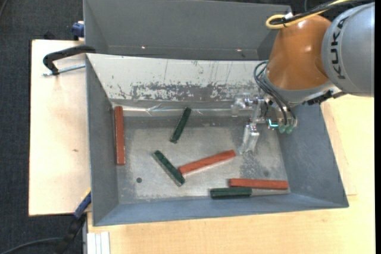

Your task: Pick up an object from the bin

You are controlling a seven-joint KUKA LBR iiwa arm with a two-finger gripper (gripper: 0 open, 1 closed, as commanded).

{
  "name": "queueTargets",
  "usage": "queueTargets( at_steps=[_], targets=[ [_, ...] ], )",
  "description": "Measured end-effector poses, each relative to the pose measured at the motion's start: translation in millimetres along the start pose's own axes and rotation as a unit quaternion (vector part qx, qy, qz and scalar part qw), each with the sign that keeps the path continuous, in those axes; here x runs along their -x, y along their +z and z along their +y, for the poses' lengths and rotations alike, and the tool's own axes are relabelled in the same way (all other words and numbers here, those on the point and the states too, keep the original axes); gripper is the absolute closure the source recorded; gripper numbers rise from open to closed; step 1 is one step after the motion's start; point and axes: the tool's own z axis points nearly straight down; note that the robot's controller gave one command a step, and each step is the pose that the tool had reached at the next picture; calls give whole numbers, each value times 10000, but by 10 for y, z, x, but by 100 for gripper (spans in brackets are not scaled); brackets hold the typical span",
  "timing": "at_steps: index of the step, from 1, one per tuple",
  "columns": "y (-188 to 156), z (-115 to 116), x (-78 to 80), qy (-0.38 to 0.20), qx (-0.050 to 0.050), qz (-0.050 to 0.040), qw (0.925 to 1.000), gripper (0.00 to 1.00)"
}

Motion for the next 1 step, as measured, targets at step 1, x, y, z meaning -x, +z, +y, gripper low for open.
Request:
queueTargets(
  at_steps=[1],
  targets=[
    [668, 473, 77, -267, 6, -14, 9996, 0]
  ],
)
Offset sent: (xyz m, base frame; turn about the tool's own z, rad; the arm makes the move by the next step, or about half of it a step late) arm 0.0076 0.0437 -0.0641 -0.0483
